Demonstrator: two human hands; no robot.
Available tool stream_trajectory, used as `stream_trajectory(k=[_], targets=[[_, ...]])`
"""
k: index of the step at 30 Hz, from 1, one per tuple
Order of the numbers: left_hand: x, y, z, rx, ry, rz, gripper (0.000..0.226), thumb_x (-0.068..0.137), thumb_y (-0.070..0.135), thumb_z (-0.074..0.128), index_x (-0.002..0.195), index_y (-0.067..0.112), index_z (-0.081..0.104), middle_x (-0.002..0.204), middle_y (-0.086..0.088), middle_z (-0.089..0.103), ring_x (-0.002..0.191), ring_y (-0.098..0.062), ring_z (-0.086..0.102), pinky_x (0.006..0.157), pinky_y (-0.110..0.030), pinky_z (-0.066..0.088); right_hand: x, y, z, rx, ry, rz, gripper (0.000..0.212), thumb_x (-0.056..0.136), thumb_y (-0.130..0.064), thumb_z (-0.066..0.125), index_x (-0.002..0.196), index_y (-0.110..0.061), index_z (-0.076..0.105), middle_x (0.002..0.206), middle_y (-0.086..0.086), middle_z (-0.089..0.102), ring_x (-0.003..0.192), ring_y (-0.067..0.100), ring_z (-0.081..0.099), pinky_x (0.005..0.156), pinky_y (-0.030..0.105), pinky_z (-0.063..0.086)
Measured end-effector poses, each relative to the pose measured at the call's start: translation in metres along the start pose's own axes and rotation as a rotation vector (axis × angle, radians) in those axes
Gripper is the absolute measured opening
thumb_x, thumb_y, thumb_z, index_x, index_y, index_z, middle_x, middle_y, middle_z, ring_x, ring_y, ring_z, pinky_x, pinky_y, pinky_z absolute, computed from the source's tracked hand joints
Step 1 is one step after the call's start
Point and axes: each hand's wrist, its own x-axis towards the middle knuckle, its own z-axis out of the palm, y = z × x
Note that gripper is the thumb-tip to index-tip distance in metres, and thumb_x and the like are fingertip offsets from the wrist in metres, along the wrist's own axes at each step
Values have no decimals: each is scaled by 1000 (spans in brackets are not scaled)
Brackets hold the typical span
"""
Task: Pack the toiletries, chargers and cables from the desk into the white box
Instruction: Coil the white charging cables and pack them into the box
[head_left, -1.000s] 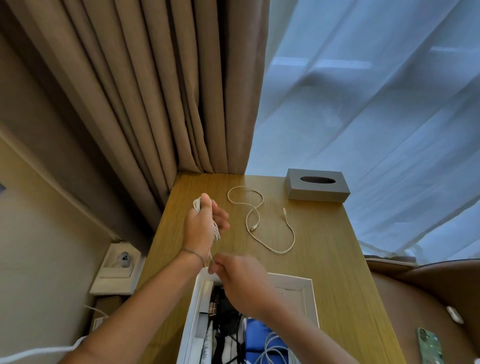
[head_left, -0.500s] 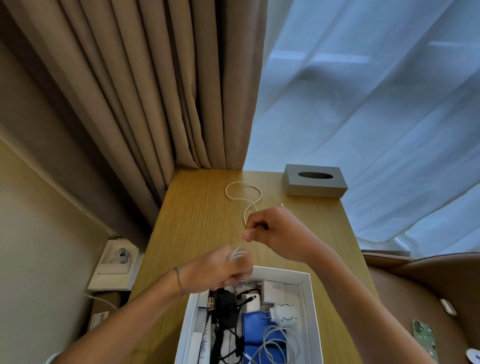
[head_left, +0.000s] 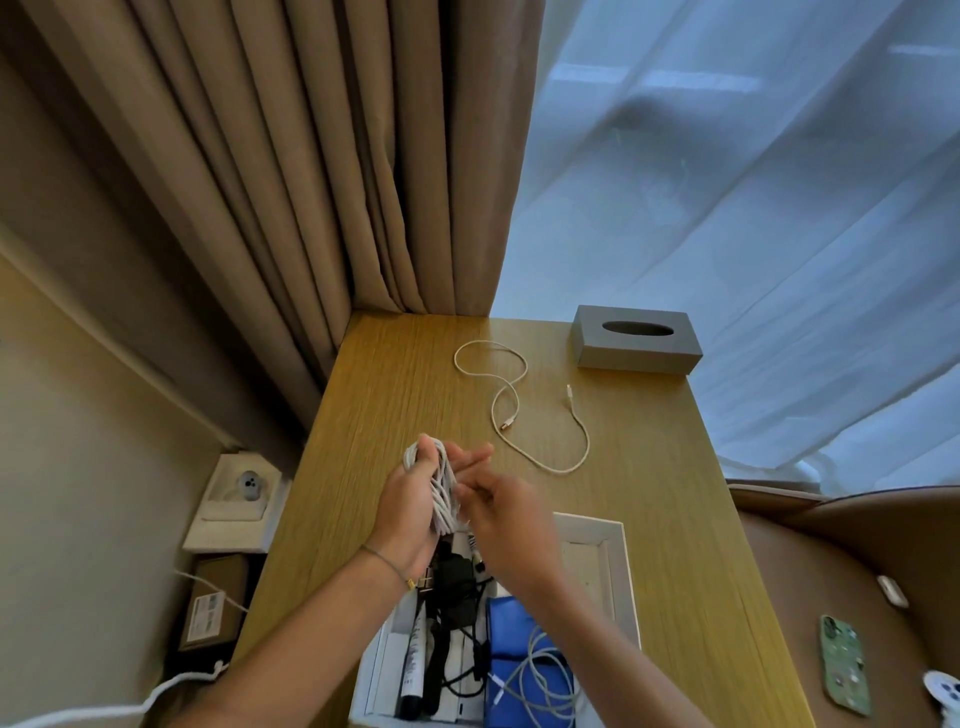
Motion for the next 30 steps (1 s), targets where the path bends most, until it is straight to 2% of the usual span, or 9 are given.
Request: stream_trajectory(k=[7,10,14,16,19,21,24,27,30], targets=[[10,-23,1,151,110,91,44,101,46,37,84,13,62,102,-17,75,100,-29,71,79,-41,56,-9,-3,-3,62,-155,119,35,98,-37,45,84,-17,69,68,3,66,63,20,61,64,49,51],[11,-27,0,216,82,1,69,89,60,40,101,-1,68,97,-16,73,86,-25,71,73,-33,58,-10,2,-4,36,-234,102,28,95,-39,46,92,-23,68,85,-4,70,80,15,64,71,44,52],[10,-36,-5,182,11,-158,82,83,65,43,114,-8,65,100,-17,70,91,-26,68,82,-36,54,-14,14,2,-123,-224,24,26,99,-23,47,119,-27,63,109,-4,64,90,14,63,74,35,51],[9,-40,-8,195,-18,-192,78,86,62,45,115,-8,64,102,-18,69,94,-27,66,91,-42,51,-18,20,3,-206,-206,-13,26,99,-21,48,120,-25,63,105,-4,65,89,15,63,72,31,50],[5,-41,-23,375,-104,-212,66,80,72,41,99,12,63,92,-10,69,90,-24,66,92,-44,53,-26,30,-3,-216,-231,19,14,99,-19,51,99,-23,64,81,-13,60,71,7,58,59,19,40],[4,-37,-38,535,-124,-161,65,83,74,34,96,18,64,90,-4,74,88,-21,71,84,-39,56,-29,40,-12,-157,-297,110,15,100,-20,53,88,-25,59,68,-12,55,58,6,51,55,27,40],[0,-33,-68,761,-19,37,47,98,57,37,99,21,66,92,1,73,87,-19,70,79,-37,54,-41,53,-15,-117,-457,192,20,100,-17,55,83,-26,57,65,-9,55,55,11,52,57,35,47],[-3,-36,-94,956,96,225,20,102,31,48,100,21,66,92,-2,71,86,-22,68,77,-44,58,-57,60,0,-242,-664,231,12,101,-22,55,90,-21,61,73,-6,60,60,11,55,57,29,46],[-4,-40,-104,986,156,290,15,99,17,53,97,19,68,93,0,70,89,-18,66,82,-44,57,-70,67,22,-322,-822,184,13,101,-23,56,89,-22,59,79,-3,63,64,14,56,56,27,39]])
